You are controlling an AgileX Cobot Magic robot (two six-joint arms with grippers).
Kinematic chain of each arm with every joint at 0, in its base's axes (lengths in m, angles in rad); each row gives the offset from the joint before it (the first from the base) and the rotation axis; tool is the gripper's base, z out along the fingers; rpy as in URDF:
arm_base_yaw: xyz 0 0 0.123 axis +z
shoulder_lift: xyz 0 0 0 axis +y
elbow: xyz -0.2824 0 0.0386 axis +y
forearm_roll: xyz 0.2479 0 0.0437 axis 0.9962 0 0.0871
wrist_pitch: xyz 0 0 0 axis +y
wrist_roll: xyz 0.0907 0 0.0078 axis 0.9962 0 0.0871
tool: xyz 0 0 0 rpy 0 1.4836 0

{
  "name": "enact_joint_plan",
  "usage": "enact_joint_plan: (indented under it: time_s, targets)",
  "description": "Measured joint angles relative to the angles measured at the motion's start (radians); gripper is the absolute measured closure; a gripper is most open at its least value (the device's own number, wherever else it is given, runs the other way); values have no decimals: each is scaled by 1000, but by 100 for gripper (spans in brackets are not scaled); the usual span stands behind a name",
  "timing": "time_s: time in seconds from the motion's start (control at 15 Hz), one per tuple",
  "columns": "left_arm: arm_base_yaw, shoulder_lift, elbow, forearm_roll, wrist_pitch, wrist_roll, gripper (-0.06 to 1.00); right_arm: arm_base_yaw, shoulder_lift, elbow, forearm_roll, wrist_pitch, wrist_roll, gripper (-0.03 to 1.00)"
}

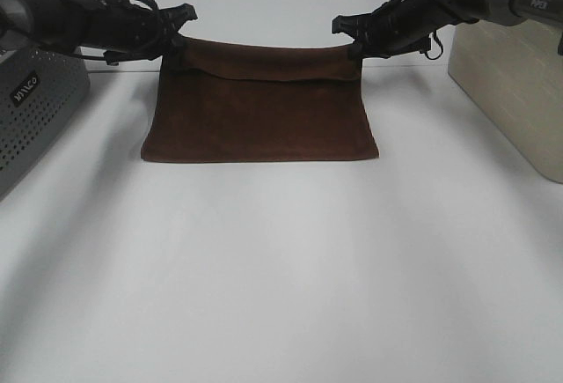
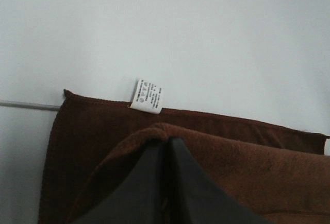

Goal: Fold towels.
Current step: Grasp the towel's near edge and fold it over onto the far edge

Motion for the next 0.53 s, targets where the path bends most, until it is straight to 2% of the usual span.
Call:
enact_joint_plan:
  time_s: [0.13,0.2,0.27,0.33,0.4,0.47,0.53]
  targets:
    - [0,24,-12,0,-16,1,81,0,0,0,6,-51,-9,97]
    - [0,24,-14,0,-26,2,70,0,0,0,7,-53,-9,95]
    - [0,24,-17,0,-32,8,57,0,0,0,7,-53,-11,87]
    - [0,24,-18,0,-35,14,43,0,0,0,7,-55,-12,74]
    - [0,24,-18,0,-36,15,31,0,0,0,7,-58,-12,55]
    - [0,24,-18,1,-36,18,24,0,0,0,7,-61,-12,37]
    - [0,23,-18,13,-36,19,21,0,0,0,7,-51,-12,26]
